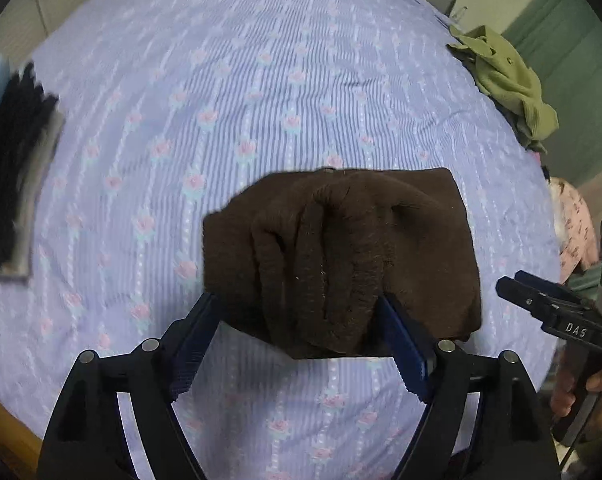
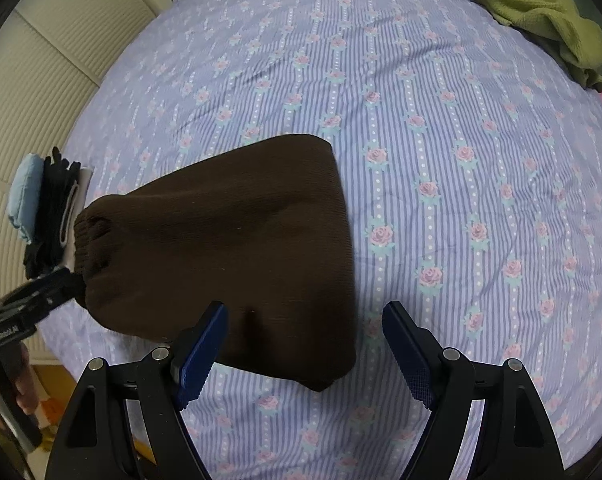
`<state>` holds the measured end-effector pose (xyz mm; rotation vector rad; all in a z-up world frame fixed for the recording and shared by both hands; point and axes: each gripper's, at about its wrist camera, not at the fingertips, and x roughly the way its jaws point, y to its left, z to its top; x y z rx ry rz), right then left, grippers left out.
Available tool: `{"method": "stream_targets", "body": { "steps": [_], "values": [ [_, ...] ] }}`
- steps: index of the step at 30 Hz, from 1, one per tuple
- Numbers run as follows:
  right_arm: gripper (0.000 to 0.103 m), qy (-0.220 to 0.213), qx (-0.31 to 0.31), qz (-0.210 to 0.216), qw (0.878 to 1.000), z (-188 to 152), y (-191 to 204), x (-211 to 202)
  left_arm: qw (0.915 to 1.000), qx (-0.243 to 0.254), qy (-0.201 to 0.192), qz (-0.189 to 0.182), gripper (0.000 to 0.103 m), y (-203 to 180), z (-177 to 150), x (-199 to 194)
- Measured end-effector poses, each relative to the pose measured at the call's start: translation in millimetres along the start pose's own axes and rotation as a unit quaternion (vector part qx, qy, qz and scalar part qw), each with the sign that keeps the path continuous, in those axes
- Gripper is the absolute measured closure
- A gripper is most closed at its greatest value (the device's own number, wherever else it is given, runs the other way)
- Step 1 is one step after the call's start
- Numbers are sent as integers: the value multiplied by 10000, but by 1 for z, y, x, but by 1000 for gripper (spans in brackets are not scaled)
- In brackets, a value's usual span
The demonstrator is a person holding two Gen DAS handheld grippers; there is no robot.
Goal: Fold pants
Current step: 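Lift the folded sweatpants with the left gripper toward the right gripper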
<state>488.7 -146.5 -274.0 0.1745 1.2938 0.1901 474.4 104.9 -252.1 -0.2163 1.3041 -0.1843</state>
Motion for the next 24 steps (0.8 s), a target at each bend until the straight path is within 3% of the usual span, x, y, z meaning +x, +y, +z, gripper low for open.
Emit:
{"method": "stream_targets", "body": {
  "steps": [6, 10, 17, 20, 22, 23, 24],
  "values": [
    [23, 12, -63, -50, 10000, 4, 1, 4, 9959, -736, -30, -531, 22, 6, 1, 14],
    [23, 63, 12, -106, 9999, 4, -6, 6, 9915, -1106, 138, -676, 22, 7, 3, 27],
    [23, 85, 3, -166, 9998, 4, -10, 8, 9897, -1201, 70, -777, 18, 4, 5, 26],
    [23, 110, 2, -157, 9998, 4, -10, 10, 9921, -1024, 64, -717, 11, 1, 6, 33],
    [23, 136, -7, -178, 9997, 4, -10, 12, 9940, -977, 238, -436, 16, 1, 7, 45],
    [23, 149, -15, -197, 9997, 4, -10, 13, 9932, -1017, 311, -469, 23, 4, 6, 51],
    [23, 158, -22, -231, 9996, 4, -10, 13, 9911, -1140, 365, -588, 41, 9, 4, 56]
  ]
}}
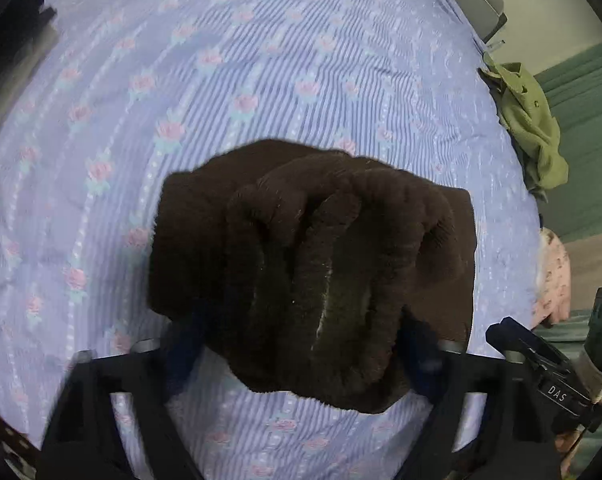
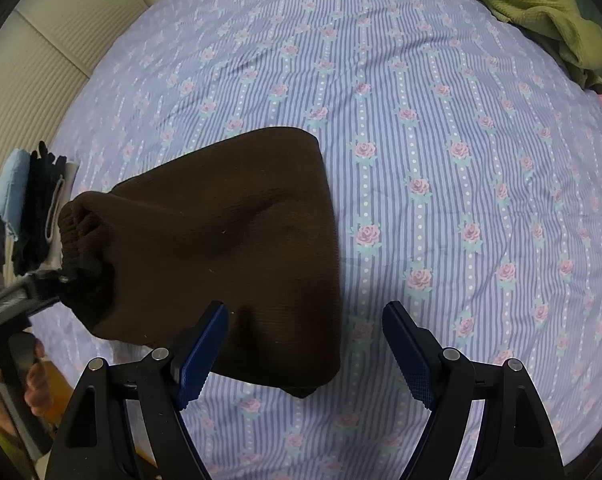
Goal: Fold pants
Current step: 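Lift the folded sweatpants with the left gripper toward the right gripper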
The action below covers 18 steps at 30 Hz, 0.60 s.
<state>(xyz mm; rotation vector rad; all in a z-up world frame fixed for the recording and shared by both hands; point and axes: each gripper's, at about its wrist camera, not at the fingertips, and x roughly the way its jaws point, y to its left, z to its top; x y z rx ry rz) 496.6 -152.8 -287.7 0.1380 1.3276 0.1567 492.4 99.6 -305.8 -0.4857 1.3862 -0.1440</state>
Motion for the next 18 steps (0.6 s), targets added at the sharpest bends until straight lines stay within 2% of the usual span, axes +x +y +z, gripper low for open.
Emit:
{"method": "stream_targets", "body": {
  "steps": [2, 3, 4, 6, 8, 9, 10, 13, 14, 15, 16, 17, 18],
  "values": [
    [23, -1, -10, -26, 10000, 0, 0, 1, 9996, -252, -32, -106, 55, 10, -1, 0],
    [23, 4, -16, -43, 10000, 0, 0, 1, 9993, -294, -70, -213, 67, 11, -1, -2],
    [23, 5, -27, -58, 10000, 0, 0, 1, 9989, -328, -98, -318, 72, 11, -2, -6],
    [23, -13, -63, -35, 10000, 0, 1, 0, 9989, -44, -281, -375, 73, 0, -5, -23],
    [23, -44, -64, 11, 10000, -1, 2, -3, 9966, 507, -553, -332, 73, -18, -7, -47],
    [23, -78, -53, 41, 9999, -1, 2, -5, 9940, 746, -734, -305, 73, -21, -7, -60],
    [23, -129, -34, 62, 9999, -2, 2, -8, 9935, 782, -790, -230, 72, -16, -5, -65],
    [23, -213, -17, 7, 9998, -1, 8, -11, 9974, 452, -542, 170, 71, 21, 6, -52],
    [23, -234, -128, -165, 9995, -1, 15, -11, 9978, 449, -378, 313, 70, 31, 9, -41],
    [23, -274, -303, -303, 9987, 0, 24, -10, 9988, 384, -178, 243, 65, 38, 11, -30],
    [23, -333, -502, -301, 9977, -1, 34, -9, 9992, 329, -65, 221, 56, 40, 13, -24],
    [23, -362, -605, -248, 9972, -1, 41, -8, 9992, 298, -33, 270, 51, 42, 15, -20],
    [23, -369, -652, -195, 9970, 0, 46, -6, 9991, 219, -77, 350, 39, 45, 16, -20]
  ]
}}
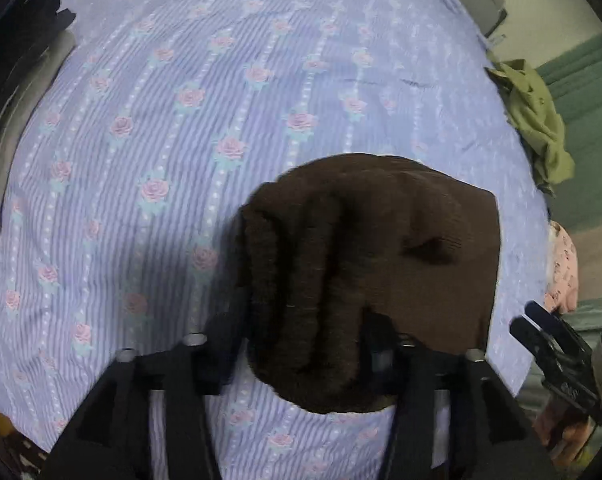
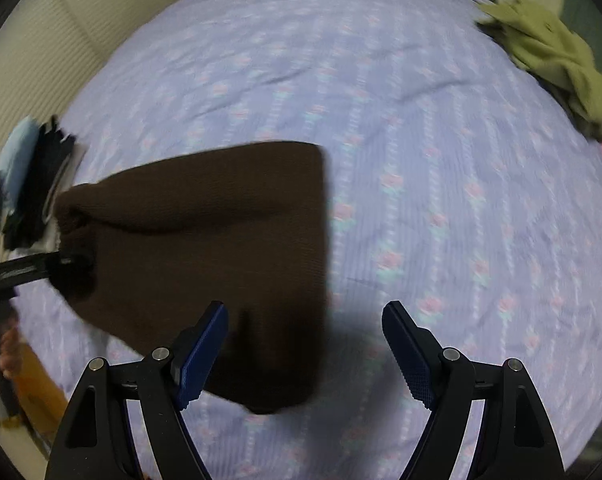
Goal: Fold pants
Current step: 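Lift the folded sweatpants with the left gripper toward the right gripper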
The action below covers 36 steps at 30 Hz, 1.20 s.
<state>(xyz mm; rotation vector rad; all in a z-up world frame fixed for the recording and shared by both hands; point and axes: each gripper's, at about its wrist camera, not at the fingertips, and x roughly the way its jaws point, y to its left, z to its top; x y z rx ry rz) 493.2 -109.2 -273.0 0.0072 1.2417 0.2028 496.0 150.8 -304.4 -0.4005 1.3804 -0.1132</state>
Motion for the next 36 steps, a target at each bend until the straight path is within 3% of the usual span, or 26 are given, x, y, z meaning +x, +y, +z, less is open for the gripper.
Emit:
{"method": "stream_targets", "body": {
  "steps": [1, 5, 8, 10, 14, 18, 25, 36],
  "values": [
    [23, 1, 3, 51, 10000, 1, 3, 2, 9998, -153, -49, 101, 29, 4, 0, -1],
    [23, 4, 240, 77, 9997, 5, -2, 6, 9999, -130, 31, 104, 29, 4, -4, -5],
    [23, -2, 376, 125, 9992, 7, -11, 8, 9997, 126, -222, 40, 27, -9, -8, -17],
    [23, 7, 514, 232, 9984, 9, -17, 11, 9994, 135, -310, -13, 17, -9, -10, -15],
    [23, 114, 819, 427, 9957, 12, -24, 26, 9996, -213, -48, -184, 17, 2, -6, 10],
    [23, 362, 696, 398, 9961, 14, -19, 53, 9959, -688, 39, -581, 9, 21, -7, 23],
    [23, 798, 850, 498, 9919, 10, -23, 95, 9919, -864, 288, -889, 6, 31, -14, 45],
    [22, 848, 1148, 803, 9865, 3, -33, 129, 9855, -1146, 275, -1223, 6, 33, -15, 73]
  ]
}}
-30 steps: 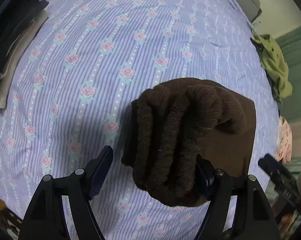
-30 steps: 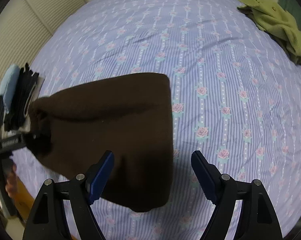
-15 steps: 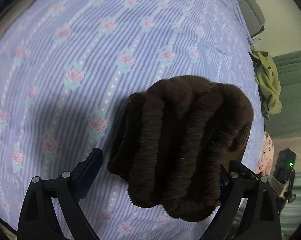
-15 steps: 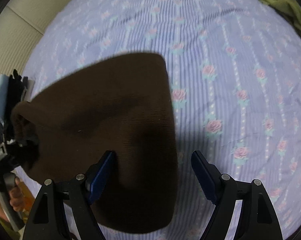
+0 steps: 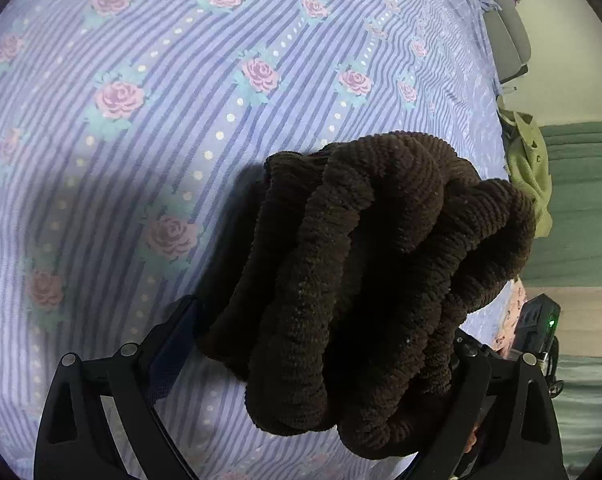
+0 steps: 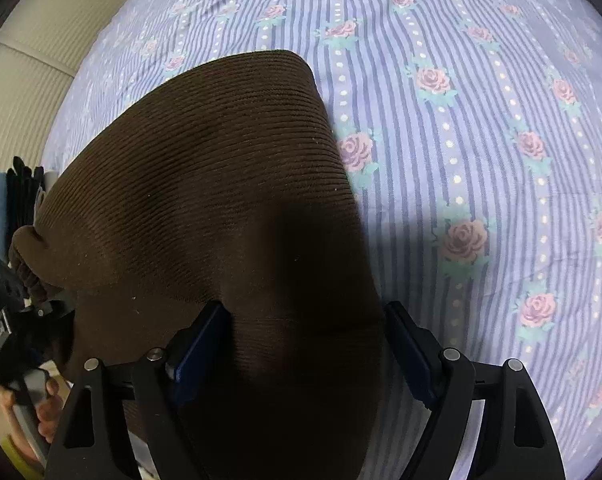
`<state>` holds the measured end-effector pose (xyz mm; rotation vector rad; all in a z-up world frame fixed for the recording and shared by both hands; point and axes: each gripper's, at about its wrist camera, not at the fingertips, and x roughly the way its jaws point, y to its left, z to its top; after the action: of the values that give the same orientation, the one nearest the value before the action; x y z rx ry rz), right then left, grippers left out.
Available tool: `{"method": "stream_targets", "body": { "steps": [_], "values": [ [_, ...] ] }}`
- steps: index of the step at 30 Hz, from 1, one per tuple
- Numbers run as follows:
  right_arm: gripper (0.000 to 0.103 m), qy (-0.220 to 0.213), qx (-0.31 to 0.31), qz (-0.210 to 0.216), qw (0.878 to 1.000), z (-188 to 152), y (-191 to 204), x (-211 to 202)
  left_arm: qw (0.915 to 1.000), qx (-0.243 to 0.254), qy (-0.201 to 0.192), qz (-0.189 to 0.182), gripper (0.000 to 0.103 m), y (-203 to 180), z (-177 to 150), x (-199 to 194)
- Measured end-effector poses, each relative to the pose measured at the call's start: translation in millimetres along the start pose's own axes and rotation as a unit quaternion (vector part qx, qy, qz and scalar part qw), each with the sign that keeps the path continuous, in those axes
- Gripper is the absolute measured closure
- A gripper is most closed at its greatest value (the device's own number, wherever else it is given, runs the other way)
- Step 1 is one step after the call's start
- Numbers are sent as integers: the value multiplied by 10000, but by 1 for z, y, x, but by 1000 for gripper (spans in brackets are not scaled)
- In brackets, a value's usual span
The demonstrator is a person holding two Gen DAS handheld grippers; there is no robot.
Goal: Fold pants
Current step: 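Lift the folded sweatpants with the left gripper toward the right gripper, then grasp the sweatpants with the right gripper while the left gripper holds them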
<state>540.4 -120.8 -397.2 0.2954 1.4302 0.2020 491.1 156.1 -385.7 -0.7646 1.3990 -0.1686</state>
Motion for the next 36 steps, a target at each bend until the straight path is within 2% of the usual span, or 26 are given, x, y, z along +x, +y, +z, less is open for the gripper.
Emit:
{"method": "stream_targets", "body": {
  "steps": [5, 8, 10, 12, 14, 16, 19, 23, 26, 31, 36],
  "values": [
    [21, 18, 332, 135, 9994, 2, -5, 6, 9983, -522, -72, -241, 8, 7, -1, 3],
    [32, 98, 503, 238, 9984, 0, -2, 2, 9974, -635, -122, -304, 22, 9, -6, -8],
    [39, 153, 452, 280, 9985, -1, 1, -3, 9984, -514, -199, -131, 34, 1, -8, -15],
    [55, 176, 411, 388, 9982, -1, 4, -10, 9991, -228, -297, 198, 42, -14, -10, -25],
    [64, 101, 367, 411, 9984, -4, 7, -22, 9974, 185, -449, 535, 48, -34, -13, -36],
    [69, -40, 373, 524, 9979, -8, 10, -39, 9945, 469, -642, 678, 54, -51, -18, -49],
    [71, -420, 246, 610, 9970, -19, 19, -75, 9916, 673, -907, 629, 55, -69, -28, -73],
    [72, -868, -196, 504, 9948, -41, 31, -123, 9858, 1024, -1204, 573, 56, -88, -53, -108],
    [72, -1187, -425, 500, 9908, -57, 36, -161, 9817, 1061, -1515, 448, 56, -107, -68, -133],
    [72, -1610, -745, 662, 9819, -66, 51, -221, 9697, 1107, -2132, 452, 56, -131, -105, -184],
    [72, -1752, -1113, 1008, 9730, -76, 72, -256, 9562, 1035, -2695, 480, 56, -136, -138, -235]
  ]
}}
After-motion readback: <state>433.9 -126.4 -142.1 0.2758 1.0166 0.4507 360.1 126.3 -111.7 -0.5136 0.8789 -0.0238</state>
